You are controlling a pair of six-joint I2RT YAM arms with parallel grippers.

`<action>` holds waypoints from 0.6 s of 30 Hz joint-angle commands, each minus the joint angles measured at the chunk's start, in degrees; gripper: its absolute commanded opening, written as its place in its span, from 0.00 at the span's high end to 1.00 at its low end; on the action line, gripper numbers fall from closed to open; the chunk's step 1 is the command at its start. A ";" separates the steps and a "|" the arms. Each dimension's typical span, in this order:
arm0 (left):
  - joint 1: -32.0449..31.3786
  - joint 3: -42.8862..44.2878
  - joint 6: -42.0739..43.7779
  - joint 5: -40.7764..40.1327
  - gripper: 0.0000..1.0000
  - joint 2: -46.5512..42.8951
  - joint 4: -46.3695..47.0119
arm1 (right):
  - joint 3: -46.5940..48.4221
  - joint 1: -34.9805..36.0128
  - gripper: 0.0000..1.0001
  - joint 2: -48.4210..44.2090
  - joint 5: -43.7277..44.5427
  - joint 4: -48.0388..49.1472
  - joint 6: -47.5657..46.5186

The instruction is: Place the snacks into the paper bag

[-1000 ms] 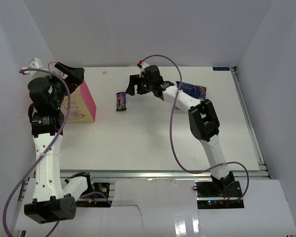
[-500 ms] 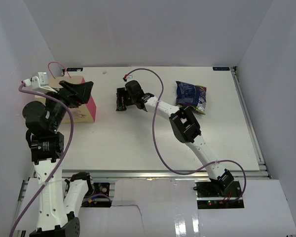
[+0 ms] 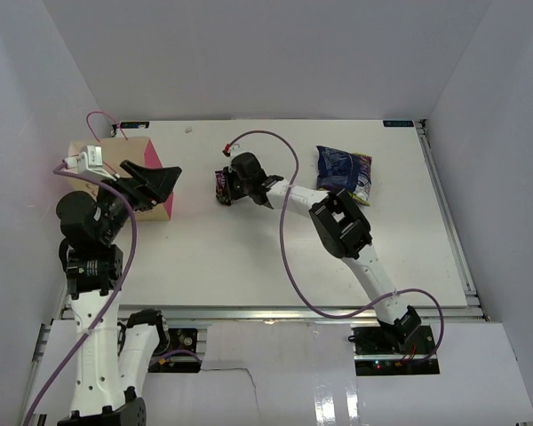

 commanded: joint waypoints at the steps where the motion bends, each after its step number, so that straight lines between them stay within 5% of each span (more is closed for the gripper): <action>1: 0.23 -3.47 -6.80 5.36 0.02 -1.11 1.24 | -6.19 -1.79 0.92 -4.34 -6.94 -1.01 -6.17; 9: -2.66 -14.99 -18.14 12.93 0.02 2.48 8.63 | -26.13 -9.78 0.92 -22.79 -49.95 -2.39 -22.51; 13: -11.79 -15.70 -18.59 7.59 0.02 8.44 9.15 | -33.62 -11.02 0.92 -32.54 -58.11 -10.81 -33.05; 18: -23.66 -16.58 -21.75 -0.24 0.02 18.12 11.96 | -41.62 -11.37 0.92 -41.08 -61.98 -11.27 -33.86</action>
